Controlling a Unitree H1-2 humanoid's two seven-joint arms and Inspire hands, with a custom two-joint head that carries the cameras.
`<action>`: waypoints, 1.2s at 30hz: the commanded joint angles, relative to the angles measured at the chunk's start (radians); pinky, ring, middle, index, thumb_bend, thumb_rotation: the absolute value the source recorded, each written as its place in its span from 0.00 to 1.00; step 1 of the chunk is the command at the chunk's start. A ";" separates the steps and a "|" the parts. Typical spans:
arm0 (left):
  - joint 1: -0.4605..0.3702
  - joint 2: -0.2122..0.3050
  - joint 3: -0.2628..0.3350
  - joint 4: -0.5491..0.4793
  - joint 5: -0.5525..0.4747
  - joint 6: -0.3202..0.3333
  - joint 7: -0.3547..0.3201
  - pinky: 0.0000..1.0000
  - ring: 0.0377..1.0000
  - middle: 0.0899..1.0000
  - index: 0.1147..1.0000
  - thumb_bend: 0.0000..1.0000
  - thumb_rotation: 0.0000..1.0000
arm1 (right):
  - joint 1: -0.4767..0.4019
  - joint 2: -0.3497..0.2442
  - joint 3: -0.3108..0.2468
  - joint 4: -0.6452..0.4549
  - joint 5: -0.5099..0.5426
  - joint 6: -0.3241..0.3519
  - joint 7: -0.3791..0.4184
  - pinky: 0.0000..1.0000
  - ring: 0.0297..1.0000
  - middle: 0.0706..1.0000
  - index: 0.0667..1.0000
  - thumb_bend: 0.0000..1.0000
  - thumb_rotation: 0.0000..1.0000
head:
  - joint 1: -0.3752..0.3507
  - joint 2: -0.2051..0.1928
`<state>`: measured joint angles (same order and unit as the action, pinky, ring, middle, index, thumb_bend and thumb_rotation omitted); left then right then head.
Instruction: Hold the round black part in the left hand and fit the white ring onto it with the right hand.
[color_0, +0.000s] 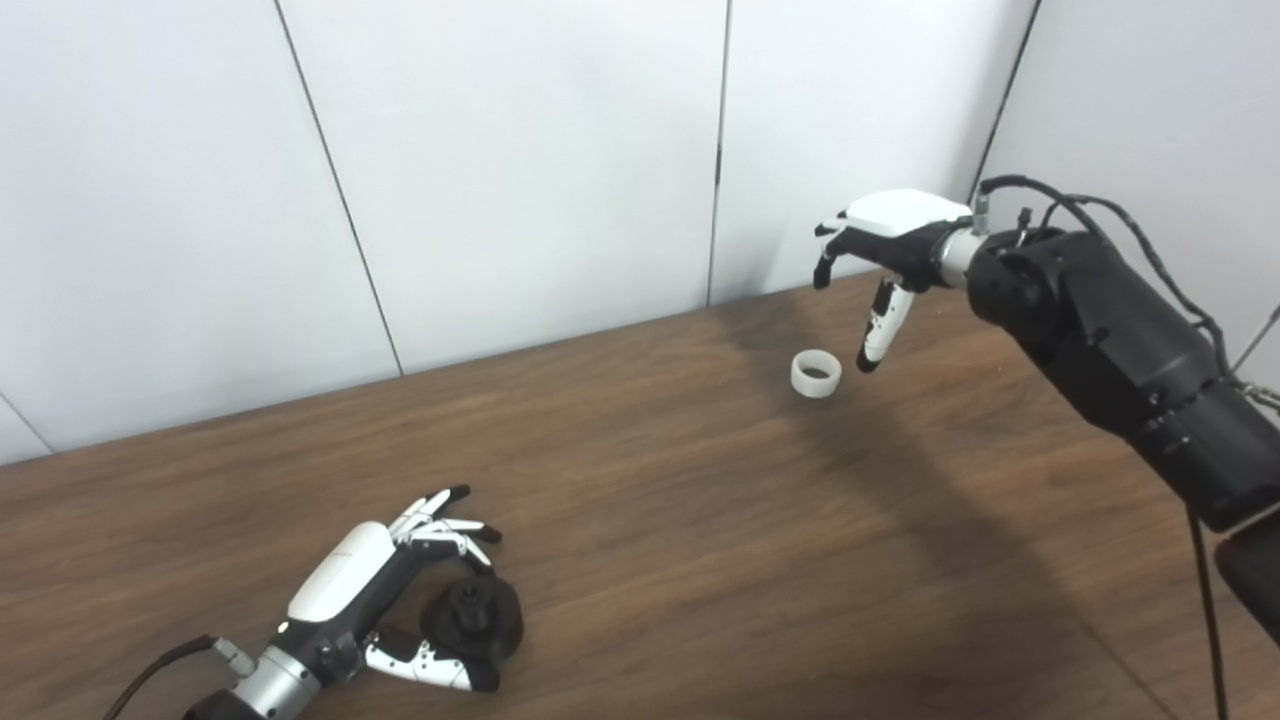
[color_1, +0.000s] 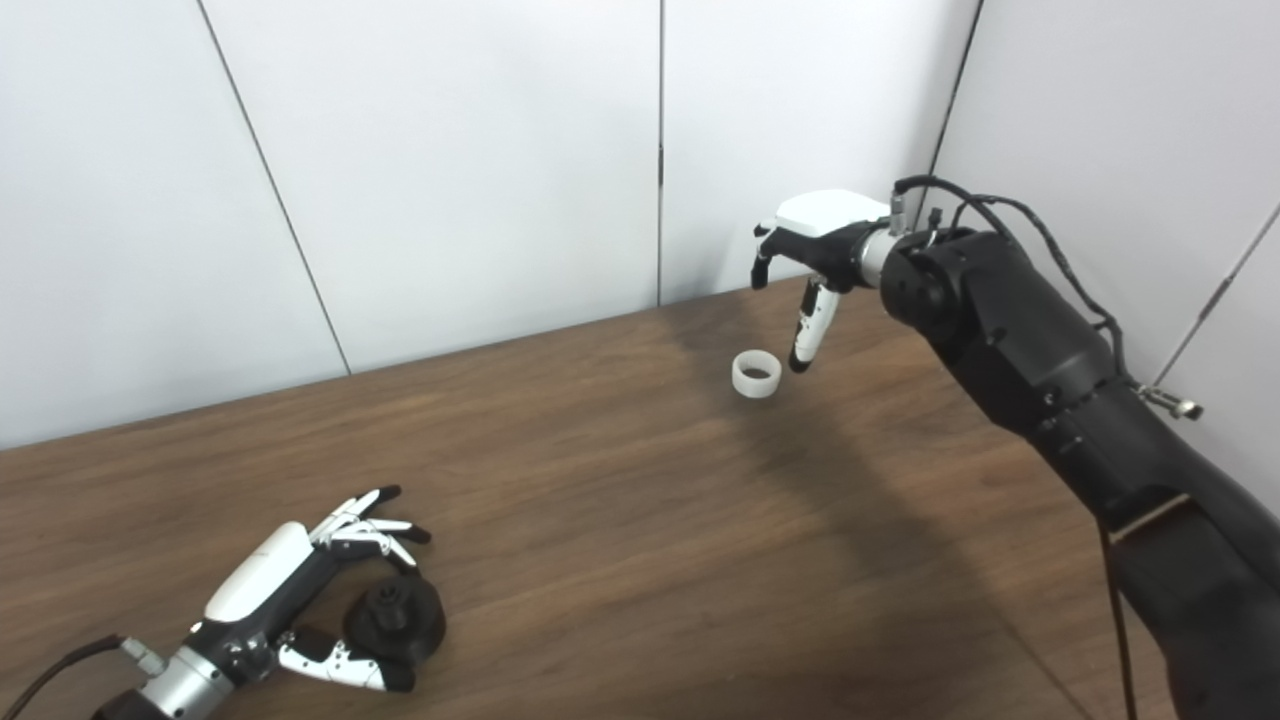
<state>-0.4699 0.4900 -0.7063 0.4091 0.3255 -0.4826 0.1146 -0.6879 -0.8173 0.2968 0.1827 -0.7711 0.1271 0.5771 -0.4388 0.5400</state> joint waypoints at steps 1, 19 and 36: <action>0.012 0.026 -0.007 -0.013 0.007 0.013 -0.013 1.00 0.99 0.76 0.41 0.52 0.06 | -0.050 -0.020 -0.013 -0.004 -0.014 -0.017 -0.029 1.00 1.00 0.95 0.69 1.00 0.21 | 0.002 0.000; 0.038 0.041 0.024 -0.054 0.001 0.013 -0.045 1.00 0.99 0.76 0.41 0.52 0.06 | -0.035 0.046 0.005 0.086 -0.040 -0.069 -0.105 1.00 1.00 0.94 0.70 0.99 0.18 | 0.007 0.006; 0.076 0.042 0.075 -0.113 -0.006 0.013 -0.106 1.00 1.00 0.75 0.41 0.52 0.06 | -0.005 0.063 0.006 0.131 -0.041 -0.087 -0.149 0.98 1.00 0.94 0.71 0.96 0.19 | 0.030 0.013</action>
<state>-0.3977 0.5064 -0.6353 0.3161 0.3162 -0.4753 0.0290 -0.6578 -0.7365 0.3187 0.3205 -0.8095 0.0451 0.4670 -0.4081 0.5522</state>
